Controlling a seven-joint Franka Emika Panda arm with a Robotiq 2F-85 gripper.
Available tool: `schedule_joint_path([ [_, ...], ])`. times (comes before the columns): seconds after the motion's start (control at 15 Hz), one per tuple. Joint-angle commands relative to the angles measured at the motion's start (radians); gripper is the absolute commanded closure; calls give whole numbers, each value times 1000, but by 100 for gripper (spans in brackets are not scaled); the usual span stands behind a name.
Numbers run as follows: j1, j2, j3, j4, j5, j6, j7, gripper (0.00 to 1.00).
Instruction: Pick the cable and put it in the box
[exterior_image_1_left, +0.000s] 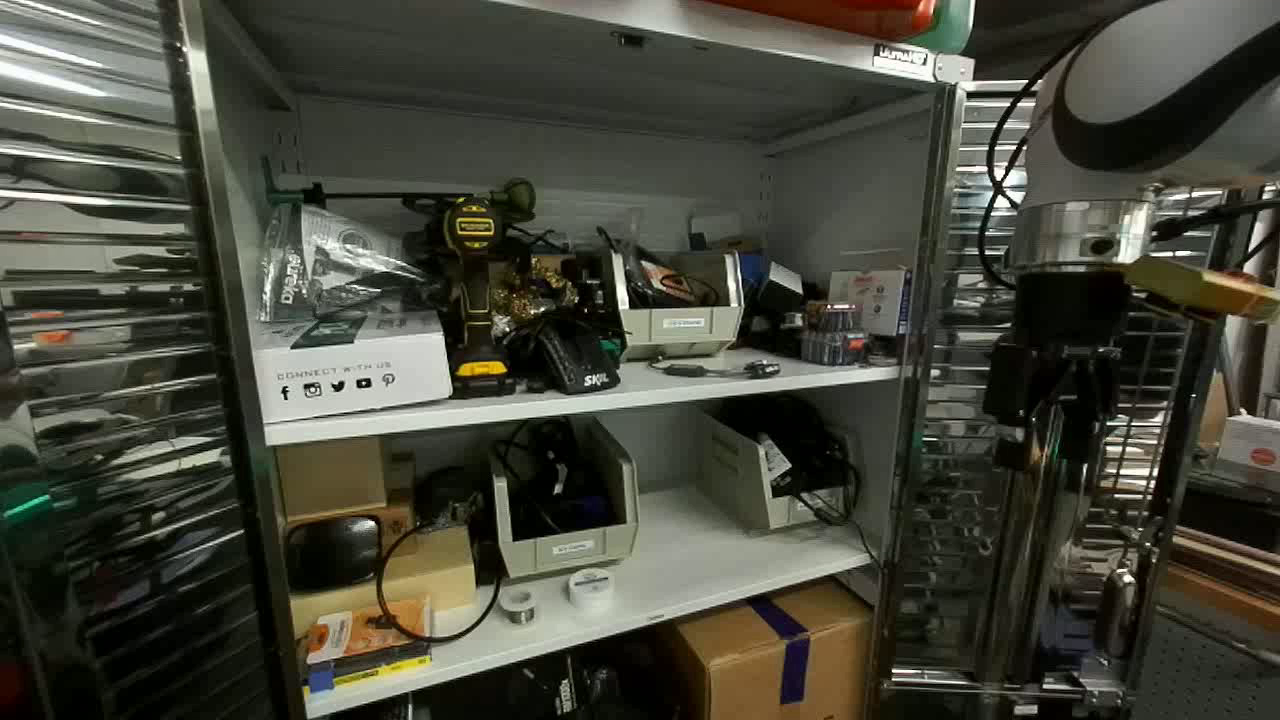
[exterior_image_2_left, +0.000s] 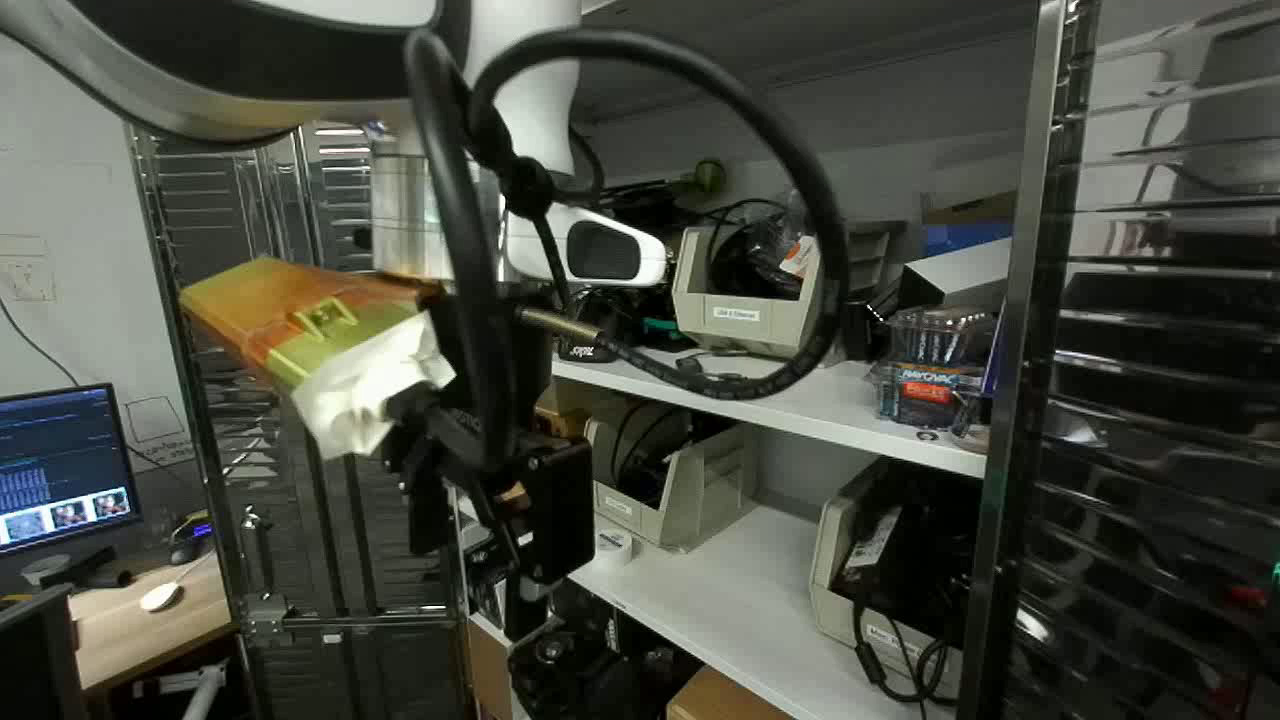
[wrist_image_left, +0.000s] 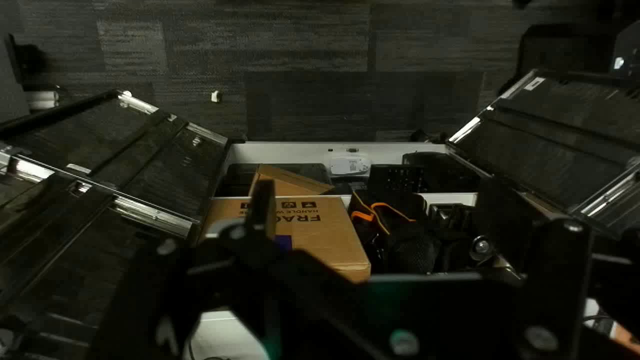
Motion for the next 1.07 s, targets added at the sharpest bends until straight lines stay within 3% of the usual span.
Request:
schedule_joint_path([
  [0.0,-10,1,8,6,4,-1,-4,0],
  [1.0,0,-1,-1,7,17,8,-32,0],
])
